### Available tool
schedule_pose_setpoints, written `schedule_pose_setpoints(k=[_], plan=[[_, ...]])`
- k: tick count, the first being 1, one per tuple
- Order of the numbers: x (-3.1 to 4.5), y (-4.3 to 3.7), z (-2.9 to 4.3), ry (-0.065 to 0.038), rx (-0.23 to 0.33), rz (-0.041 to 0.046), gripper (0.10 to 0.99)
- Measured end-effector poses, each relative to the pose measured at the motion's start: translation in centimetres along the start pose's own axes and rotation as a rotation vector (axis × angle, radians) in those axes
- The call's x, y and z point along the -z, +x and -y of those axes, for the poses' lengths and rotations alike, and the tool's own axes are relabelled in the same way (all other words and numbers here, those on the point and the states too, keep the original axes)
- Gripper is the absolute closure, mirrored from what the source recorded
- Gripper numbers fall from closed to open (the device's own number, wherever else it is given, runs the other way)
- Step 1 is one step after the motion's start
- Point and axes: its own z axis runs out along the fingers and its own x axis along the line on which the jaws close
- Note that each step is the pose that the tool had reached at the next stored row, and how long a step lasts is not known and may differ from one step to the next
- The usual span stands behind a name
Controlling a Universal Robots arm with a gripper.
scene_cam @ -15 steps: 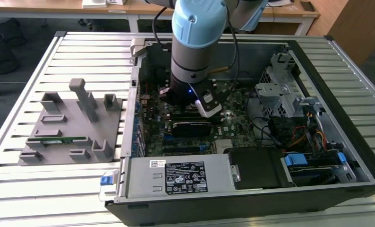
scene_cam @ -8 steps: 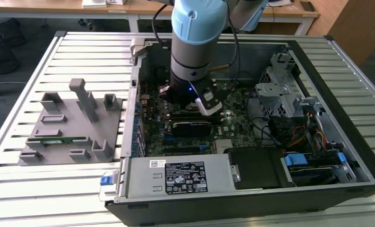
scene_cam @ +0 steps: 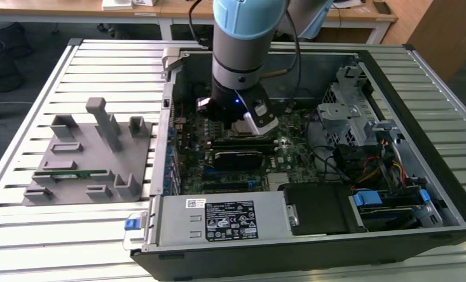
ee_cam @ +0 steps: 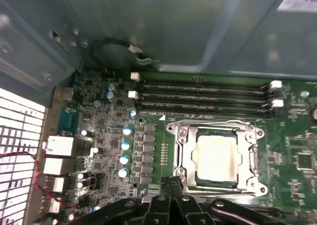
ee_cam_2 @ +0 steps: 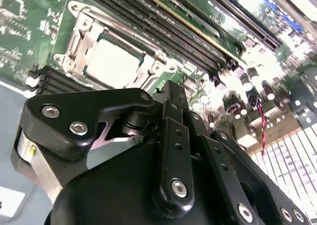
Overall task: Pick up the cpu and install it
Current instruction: 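Install the second cpu locking lever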
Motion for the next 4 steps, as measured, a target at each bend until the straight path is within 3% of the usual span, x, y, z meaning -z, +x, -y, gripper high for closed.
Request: schedule_pose_setpoints(k=[4], plan=[[1.21,0.03,-0.31,-0.003,0.000,-0.0004,0.980]])
